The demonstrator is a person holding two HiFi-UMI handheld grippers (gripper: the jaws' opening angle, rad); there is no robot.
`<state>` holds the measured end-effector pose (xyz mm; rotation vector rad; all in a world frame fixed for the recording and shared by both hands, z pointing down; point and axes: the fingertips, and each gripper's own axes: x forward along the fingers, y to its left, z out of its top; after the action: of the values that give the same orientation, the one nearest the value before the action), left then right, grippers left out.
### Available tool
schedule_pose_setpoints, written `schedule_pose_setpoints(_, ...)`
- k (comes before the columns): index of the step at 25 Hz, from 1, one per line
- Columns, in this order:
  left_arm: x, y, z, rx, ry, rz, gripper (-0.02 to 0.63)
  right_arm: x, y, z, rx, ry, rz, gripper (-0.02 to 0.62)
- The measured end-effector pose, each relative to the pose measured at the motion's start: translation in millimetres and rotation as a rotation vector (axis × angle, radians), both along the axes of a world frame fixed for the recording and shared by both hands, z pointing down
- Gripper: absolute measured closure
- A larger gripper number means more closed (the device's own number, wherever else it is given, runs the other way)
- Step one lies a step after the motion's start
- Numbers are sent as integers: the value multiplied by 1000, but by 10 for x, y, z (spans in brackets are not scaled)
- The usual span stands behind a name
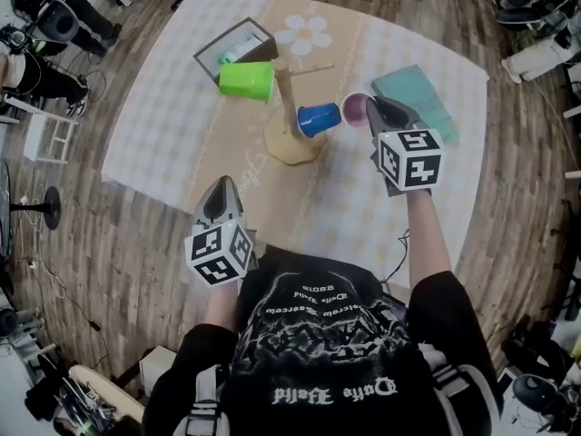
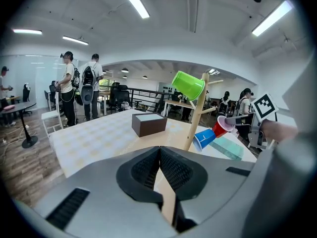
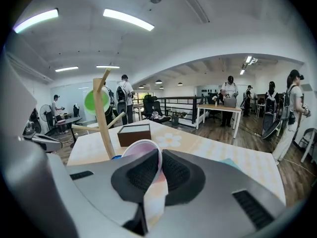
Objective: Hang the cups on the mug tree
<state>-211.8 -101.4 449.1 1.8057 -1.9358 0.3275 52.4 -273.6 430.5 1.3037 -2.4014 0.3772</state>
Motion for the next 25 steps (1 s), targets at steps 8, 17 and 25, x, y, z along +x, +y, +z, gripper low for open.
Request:
schedule_pose_setpoints(8,-86,-16,9,-7,-5,-18,586,-273,-290,-196,87,-16,-37,560)
schedule_pose_setpoints(17,-170,-51,23,-24,-25,-39,586,-569,-560,-380,251,58,-116,560)
schedule_pose_setpoints(25,-202,-98,-3,-38,-43,-55,586,-789,-709,-457,355,79,-150,560)
